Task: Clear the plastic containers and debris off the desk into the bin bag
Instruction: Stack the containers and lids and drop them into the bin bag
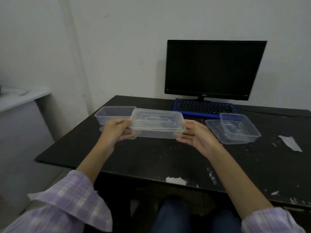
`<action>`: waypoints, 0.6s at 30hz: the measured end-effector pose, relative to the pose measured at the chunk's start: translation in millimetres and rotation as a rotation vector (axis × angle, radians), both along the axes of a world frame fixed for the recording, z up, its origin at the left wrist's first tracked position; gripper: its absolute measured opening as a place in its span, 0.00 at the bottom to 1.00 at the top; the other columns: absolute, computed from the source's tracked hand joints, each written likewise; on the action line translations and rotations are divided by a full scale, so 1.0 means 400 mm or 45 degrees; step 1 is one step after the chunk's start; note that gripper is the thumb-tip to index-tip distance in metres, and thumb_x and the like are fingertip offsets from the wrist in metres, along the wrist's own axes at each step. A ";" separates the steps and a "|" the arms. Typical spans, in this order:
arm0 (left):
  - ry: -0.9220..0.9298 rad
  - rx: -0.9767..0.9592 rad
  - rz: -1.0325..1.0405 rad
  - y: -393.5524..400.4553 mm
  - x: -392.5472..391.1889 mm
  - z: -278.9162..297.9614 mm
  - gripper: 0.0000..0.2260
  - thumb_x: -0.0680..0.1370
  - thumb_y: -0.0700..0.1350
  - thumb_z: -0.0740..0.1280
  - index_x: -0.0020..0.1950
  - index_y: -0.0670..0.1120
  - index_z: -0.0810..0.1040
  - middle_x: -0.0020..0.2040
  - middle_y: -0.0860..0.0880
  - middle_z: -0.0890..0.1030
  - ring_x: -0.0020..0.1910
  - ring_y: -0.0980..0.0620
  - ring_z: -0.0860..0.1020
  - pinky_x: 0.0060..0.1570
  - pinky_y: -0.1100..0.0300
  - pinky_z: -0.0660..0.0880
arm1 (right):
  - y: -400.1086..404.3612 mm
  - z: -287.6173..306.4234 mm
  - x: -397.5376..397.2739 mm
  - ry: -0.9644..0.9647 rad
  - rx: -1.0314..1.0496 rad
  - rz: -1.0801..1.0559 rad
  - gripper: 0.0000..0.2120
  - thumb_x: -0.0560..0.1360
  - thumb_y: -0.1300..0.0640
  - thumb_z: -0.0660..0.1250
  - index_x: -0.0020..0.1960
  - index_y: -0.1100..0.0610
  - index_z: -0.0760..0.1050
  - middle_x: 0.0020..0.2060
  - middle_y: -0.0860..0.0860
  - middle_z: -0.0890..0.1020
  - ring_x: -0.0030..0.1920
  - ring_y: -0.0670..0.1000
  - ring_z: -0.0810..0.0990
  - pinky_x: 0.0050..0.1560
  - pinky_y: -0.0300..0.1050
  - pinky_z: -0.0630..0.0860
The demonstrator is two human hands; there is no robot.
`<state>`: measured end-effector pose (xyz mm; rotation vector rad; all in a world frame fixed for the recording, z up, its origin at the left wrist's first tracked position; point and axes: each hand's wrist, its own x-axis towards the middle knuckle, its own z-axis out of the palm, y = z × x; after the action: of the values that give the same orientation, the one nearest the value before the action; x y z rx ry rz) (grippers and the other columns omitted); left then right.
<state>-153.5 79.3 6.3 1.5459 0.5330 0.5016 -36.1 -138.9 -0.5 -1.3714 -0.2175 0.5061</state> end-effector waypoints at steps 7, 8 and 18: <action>0.005 -0.067 0.079 0.081 -0.291 -0.013 0.05 0.76 0.39 0.66 0.48 0.40 0.81 0.38 0.43 0.84 0.33 0.50 0.83 0.37 0.61 0.82 | 0.085 -0.024 -0.199 0.061 0.020 0.294 0.15 0.78 0.55 0.64 0.63 0.55 0.72 0.55 0.58 0.82 0.51 0.56 0.84 0.52 0.53 0.81; 0.033 -0.075 0.086 0.091 -0.335 -0.018 0.05 0.76 0.38 0.65 0.47 0.41 0.81 0.37 0.45 0.84 0.32 0.50 0.83 0.36 0.60 0.82 | 0.101 -0.032 -0.232 0.073 0.020 0.343 0.14 0.78 0.55 0.64 0.62 0.55 0.73 0.54 0.57 0.82 0.51 0.56 0.84 0.51 0.52 0.81; 0.557 -0.125 -0.110 0.189 -0.602 -0.162 0.14 0.65 0.40 0.74 0.50 0.41 0.81 0.47 0.40 0.84 0.43 0.44 0.83 0.39 0.58 0.81 | 0.184 -0.242 -0.449 0.206 -0.163 0.518 0.13 0.76 0.60 0.65 0.59 0.52 0.74 0.52 0.55 0.82 0.46 0.55 0.85 0.44 0.51 0.82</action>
<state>-394.4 155.0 -58.4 1.5813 0.8081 0.0643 -215.6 -65.5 -97.1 -1.4064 -0.3389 0.9805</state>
